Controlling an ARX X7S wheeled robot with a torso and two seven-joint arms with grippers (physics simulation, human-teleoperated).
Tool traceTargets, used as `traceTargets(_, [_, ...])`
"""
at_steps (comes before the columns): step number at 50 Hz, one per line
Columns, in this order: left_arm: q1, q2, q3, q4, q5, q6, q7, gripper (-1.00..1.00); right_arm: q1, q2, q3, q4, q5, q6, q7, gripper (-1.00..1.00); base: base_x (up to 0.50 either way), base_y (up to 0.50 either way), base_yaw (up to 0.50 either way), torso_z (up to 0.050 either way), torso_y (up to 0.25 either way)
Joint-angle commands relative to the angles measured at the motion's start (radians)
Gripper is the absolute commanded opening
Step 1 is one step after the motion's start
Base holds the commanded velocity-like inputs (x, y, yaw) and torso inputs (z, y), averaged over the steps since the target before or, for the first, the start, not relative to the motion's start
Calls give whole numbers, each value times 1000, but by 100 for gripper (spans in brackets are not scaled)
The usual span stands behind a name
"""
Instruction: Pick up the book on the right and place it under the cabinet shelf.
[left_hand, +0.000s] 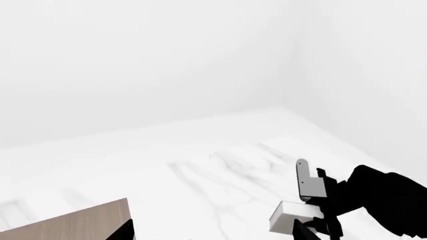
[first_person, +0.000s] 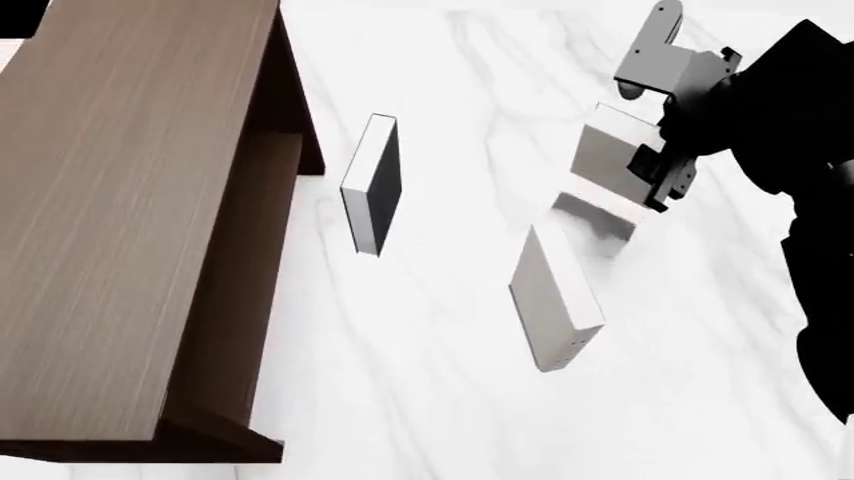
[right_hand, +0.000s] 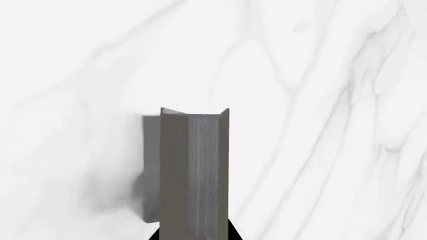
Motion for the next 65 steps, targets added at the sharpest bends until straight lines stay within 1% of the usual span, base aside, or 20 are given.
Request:
traceTargets(1, [0,-10,-4,10,-3,8,3,100,25,3,28,0,-18,-30,6,-100,0,0,0,0,109])
traceTargets(8, [12,-15,-11,19,-1,16,9,100,33,5,63,0,-7,-66,2,-100,0,0,0,0,107])
traceTargets(17, [67,-34,-47,52,19,32,28,100,43,8,192,-1,39,-135,28,-100,0,0,0,0,107])
traceTargets(23, [92,-43,-62,64,34,35,38,100,30,20,245,-1,45,-196,56,-100,0,0,0,0,107])
traceTargets(31, [125,-42,-79,71,61,35,61,100,40,35,297,-9,72,-217,59,-100,-1,0,0,0,134])
traceTargets(32, [132,-43,-84,73,65,36,65,100,32,47,306,-46,82,-191,62,-100,0,0,0,0,164])
traceTargets(34, [141,-45,-90,77,70,37,70,100,-20,111,329,-246,112,-70,79,-100,0,0,0,0,165])
traceTargets(37, [158,-46,-103,80,84,39,81,100,-98,209,394,-560,203,153,104,-100,0,0,0,0,163])
traceTargets(39, [173,-44,-112,82,98,39,92,100,-135,244,427,-690,250,249,128,-100,0,0,1,0,165])
traceTargets(42, [191,-40,-122,84,113,39,105,100,-174,282,468,-830,312,370,153,-100,0,0,0,0,163])
traceTargets(45, [209,-38,-133,89,127,42,116,100,-215,319,522,-972,396,525,187,-100,0,0,0,0,109])
traceTargets(50, [237,-39,-150,98,142,48,130,100,-271,363,647,-1147,556,745,240,-100,0,0,0,0,100])
traceTargets(55, [249,-39,-156,100,151,51,137,100,-331,391,817,-1315,714,949,346,-100,0,0,0,0,29])
traceTargets(58, [246,-36,-153,96,154,50,139,100,-350,376,915,-1377,791,1076,425,-100,0,0,0,0,0])
traceTargets(60, [247,-34,-153,93,159,50,142,100,-359,344,991,-1404,839,1189,503,-100,0,0,0,0,0])
traceTargets(61, [251,-33,-155,93,162,50,145,100,-364,322,1021,-1399,897,1235,586,-100,0,0,0,0,0])
traceTargets(64, [263,-28,-161,93,175,51,156,100,-352,325,1001,-1283,1313,1236,1017,-100,0,0,0,0,0])
traceTargets(65, [266,-26,-163,92,180,50,160,100,-349,321,996,-1245,1430,1234,1136,-100,0,0,0,0,0])
